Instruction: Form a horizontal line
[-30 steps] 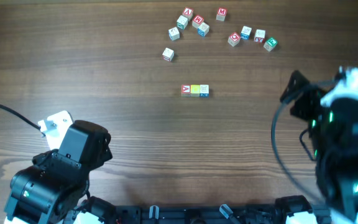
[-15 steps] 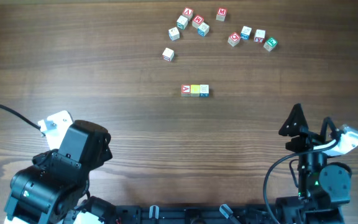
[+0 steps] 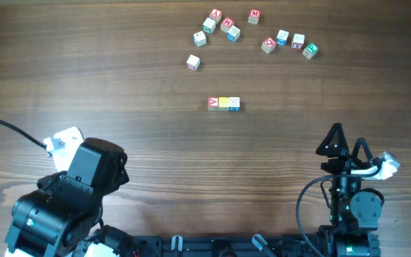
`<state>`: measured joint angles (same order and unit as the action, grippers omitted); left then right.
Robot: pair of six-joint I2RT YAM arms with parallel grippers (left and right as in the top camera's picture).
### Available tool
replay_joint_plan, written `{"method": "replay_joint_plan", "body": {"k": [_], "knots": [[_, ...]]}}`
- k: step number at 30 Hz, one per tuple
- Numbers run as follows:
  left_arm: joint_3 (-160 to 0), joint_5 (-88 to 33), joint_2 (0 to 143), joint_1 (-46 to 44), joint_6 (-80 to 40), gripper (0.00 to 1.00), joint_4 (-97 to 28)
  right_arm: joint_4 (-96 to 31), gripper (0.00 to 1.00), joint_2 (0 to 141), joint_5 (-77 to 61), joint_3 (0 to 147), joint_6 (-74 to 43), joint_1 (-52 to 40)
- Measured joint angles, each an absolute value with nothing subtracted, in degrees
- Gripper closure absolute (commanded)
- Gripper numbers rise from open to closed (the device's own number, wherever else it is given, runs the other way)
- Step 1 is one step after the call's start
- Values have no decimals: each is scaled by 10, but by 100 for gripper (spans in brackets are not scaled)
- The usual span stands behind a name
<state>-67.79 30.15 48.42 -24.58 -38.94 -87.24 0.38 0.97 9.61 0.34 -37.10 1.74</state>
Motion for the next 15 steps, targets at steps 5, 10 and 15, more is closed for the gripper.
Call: {"method": "replay_joint_plan", "body": {"k": [5,10,15], "knots": [[-678,302,484,-246,-389,0,-872,7,0,9,70,3,-276,20],[-678,302,484,-246,-389,0,-872,5,0,9,38,3,-179,20],[-678,302,484,-246,-390,0,-872,5,0,9,30,3,-163,20]]}}
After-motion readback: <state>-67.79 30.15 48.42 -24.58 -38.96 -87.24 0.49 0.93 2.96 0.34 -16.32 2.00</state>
